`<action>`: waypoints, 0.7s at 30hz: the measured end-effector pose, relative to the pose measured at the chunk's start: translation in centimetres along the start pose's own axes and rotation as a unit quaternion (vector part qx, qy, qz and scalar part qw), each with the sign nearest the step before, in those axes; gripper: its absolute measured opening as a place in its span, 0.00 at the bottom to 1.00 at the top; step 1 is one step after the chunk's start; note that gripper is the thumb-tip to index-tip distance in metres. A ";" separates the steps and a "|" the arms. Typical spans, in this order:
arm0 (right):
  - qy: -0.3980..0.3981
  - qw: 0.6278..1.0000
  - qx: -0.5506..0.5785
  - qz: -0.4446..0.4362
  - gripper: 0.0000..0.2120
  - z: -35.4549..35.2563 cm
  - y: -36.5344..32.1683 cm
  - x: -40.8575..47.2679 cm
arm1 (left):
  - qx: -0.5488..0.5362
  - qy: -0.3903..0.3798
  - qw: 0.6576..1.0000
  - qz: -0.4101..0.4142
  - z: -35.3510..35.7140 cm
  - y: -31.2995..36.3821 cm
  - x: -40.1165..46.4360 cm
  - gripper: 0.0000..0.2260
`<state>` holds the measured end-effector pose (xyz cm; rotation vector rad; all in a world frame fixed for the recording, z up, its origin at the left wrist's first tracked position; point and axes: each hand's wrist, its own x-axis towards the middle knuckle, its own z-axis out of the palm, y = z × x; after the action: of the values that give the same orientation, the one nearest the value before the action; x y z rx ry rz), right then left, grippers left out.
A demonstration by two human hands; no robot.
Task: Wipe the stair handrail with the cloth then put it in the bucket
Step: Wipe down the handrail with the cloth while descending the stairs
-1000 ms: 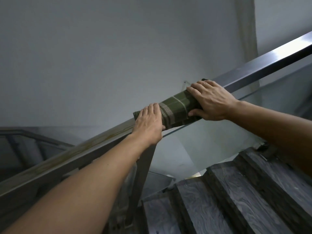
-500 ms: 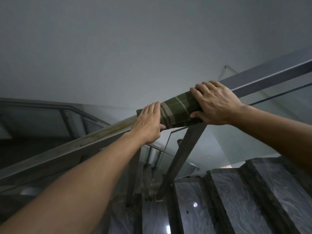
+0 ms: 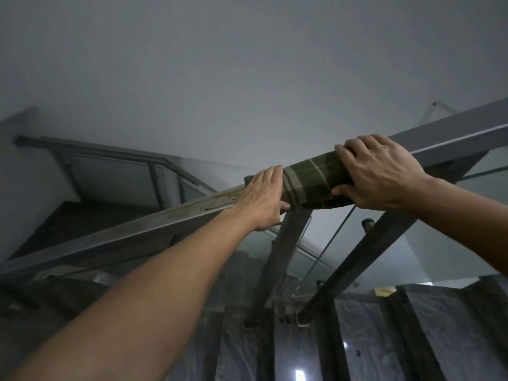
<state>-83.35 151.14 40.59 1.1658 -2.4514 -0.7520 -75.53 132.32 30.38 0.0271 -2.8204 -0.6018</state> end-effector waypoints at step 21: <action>-0.014 1.000 -0.004 -0.016 0.39 0.0 -16.3 7.0 | -0.004 -0.009 1.000 -0.010 1.9 -16.2 -6.6 0.34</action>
<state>-77.63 137.08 31.48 1.2030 -2.4550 -0.7906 -70.20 118.74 20.59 0.0500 -2.8382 -0.6201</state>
